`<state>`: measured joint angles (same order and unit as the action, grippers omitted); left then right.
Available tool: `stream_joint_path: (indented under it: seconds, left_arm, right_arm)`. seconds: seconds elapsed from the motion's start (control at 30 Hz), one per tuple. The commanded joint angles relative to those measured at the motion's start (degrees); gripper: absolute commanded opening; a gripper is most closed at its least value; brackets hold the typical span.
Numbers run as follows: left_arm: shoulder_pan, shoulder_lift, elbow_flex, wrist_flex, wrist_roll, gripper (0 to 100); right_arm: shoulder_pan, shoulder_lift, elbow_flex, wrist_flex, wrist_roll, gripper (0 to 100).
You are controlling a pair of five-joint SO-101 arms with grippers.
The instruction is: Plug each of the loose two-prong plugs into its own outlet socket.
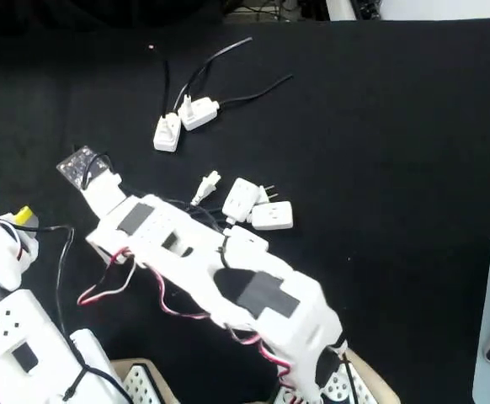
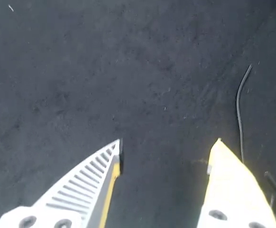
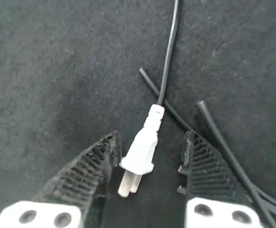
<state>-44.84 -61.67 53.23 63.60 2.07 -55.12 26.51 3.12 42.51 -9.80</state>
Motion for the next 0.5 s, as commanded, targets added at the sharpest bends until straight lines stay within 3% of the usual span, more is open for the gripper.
stream_joint_path:
  seconds: [0.0, 0.1, 0.37, 0.47]
  left_arm:
    - [-0.4, -0.88, -0.04, 0.0, 0.35, 29]
    - [-0.48, -0.88, -0.04, 0.0, 0.35, 29]
    - [-0.48, -0.88, 0.04, 0.09, 0.18, 29]
    - [-0.48, -0.88, 0.04, 0.18, 0.09, 29]
  right_arm:
    - [0.53, 0.84, -3.74, -0.44, -0.09, 21.1]
    - [0.62, 1.27, -4.0, 1.32, -0.09, 18.8]
    - [2.37, 1.1, -4.0, 2.64, 0.0, 1.1]
    - [3.43, -0.48, -4.0, 4.84, 0.62, 1.2]
